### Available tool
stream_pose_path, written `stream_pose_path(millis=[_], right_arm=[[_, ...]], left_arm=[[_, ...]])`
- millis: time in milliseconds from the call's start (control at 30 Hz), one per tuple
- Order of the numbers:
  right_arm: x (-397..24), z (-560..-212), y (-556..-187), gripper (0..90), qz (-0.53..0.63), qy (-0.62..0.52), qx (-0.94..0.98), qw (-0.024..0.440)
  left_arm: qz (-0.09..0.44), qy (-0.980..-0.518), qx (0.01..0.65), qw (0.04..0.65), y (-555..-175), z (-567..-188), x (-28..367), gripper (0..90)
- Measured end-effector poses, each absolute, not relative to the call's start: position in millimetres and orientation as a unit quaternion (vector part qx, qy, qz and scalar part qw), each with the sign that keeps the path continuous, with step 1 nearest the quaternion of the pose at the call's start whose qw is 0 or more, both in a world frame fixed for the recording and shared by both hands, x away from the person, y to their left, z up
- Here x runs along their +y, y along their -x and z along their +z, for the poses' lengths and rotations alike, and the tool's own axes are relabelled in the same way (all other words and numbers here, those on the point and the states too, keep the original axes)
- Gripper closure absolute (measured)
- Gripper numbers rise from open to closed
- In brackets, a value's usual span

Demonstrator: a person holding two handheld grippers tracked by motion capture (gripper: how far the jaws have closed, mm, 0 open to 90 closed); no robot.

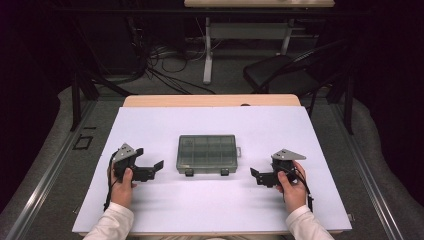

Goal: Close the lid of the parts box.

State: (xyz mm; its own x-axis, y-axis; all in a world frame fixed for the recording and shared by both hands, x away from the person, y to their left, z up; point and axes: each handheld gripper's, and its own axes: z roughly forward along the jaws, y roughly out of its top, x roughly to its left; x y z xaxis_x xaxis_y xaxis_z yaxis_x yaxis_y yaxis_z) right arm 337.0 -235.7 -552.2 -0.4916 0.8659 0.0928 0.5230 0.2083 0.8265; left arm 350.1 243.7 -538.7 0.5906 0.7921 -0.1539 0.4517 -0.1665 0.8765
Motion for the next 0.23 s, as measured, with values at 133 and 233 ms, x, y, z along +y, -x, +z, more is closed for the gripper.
stream_pose_path(millis=[133, 233], right_arm=[[-236.8, -551.8, -337.4, 0.6, 0.426, -0.461, 0.752, 0.203], [-239.4, -550.2, -337.9, 0.6, 0.423, -0.467, 0.749, 0.204]], left_arm=[[0.174, -0.746, 0.420, 0.487, -350.1, -539.0, 244.5, 0.2], [0.174, -0.748, 0.424, 0.480, -349.2, -538.8, 246.1, 0.1]])
